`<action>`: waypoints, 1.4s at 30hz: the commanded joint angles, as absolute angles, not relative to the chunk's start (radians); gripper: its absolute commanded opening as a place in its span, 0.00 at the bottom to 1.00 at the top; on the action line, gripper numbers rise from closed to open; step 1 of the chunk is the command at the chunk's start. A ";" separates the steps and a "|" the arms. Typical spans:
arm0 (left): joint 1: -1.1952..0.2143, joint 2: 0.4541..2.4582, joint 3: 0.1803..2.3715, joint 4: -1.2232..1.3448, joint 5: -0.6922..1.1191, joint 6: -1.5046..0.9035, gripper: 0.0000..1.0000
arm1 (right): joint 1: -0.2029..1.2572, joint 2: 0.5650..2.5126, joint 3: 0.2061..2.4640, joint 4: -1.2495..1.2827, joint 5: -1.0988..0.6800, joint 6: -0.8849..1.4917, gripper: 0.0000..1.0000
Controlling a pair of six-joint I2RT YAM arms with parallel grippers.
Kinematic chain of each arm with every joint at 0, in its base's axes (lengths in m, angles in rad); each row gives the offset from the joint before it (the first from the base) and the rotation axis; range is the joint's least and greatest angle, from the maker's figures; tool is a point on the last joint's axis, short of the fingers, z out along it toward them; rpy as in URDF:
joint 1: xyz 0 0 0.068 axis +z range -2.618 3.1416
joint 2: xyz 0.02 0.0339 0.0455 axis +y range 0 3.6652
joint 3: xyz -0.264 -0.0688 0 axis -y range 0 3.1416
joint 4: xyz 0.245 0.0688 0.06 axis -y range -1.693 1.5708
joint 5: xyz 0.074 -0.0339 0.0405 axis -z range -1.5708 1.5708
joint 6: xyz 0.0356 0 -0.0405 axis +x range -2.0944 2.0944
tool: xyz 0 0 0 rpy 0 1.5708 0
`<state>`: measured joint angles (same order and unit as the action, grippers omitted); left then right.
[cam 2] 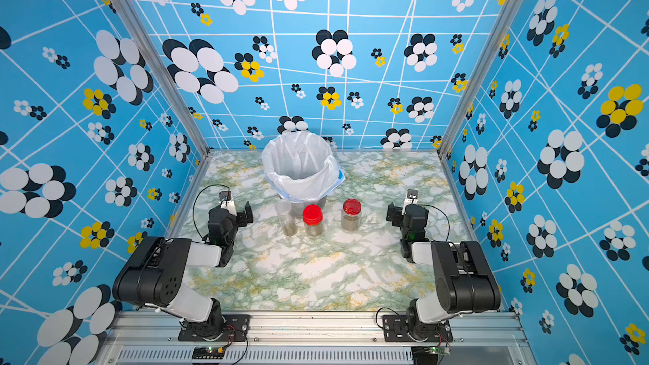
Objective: Empty moldy mung beans from jars
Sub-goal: Pick up the jar from the center of the board.
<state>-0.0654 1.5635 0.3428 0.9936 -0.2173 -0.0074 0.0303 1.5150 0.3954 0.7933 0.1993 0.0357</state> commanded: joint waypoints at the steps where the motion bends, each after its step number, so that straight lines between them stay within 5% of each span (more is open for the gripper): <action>1: -0.069 1.555 0.356 0.990 -0.194 0.003 0.99 | 0.027 1.513 0.415 0.790 0.177 0.025 0.99; 21: -0.039 1.551 0.380 0.935 -0.032 0.020 0.99 | 0.025 1.510 0.416 0.787 0.171 0.026 0.99; 26: -0.051 1.533 0.361 0.951 0.001 0.047 1.00 | 0.025 1.489 0.425 0.754 0.108 -0.001 0.85; 42: -0.228 1.275 0.366 0.720 -0.248 0.128 0.99 | 0.025 1.343 0.514 0.465 0.086 0.016 0.82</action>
